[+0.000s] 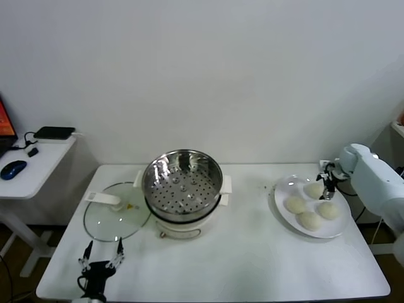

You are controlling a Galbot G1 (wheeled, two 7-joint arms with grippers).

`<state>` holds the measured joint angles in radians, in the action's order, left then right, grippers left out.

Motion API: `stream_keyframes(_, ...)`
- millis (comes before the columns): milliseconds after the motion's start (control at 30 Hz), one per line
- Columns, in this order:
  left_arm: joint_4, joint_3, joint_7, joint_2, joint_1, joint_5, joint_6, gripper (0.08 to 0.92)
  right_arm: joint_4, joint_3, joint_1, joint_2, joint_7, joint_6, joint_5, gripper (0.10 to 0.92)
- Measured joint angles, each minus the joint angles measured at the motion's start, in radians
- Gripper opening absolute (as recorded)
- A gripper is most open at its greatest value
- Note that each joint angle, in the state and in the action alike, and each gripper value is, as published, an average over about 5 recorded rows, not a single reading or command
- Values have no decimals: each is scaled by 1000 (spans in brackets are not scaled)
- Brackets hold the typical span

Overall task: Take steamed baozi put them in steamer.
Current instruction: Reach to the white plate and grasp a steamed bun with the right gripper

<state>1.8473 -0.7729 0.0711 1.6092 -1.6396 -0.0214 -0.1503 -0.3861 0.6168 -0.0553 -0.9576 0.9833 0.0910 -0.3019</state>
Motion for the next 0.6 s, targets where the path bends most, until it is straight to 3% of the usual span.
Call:
stream_keyframes(267,-4,1,-3,0,3,0,0,823,21,-21,9,-16,-15,4,-19,729)
stream_keyframes(600,-9,0,-6,0,3,0,-5,823,20,-31,6,-19,-26,8,-31,697)
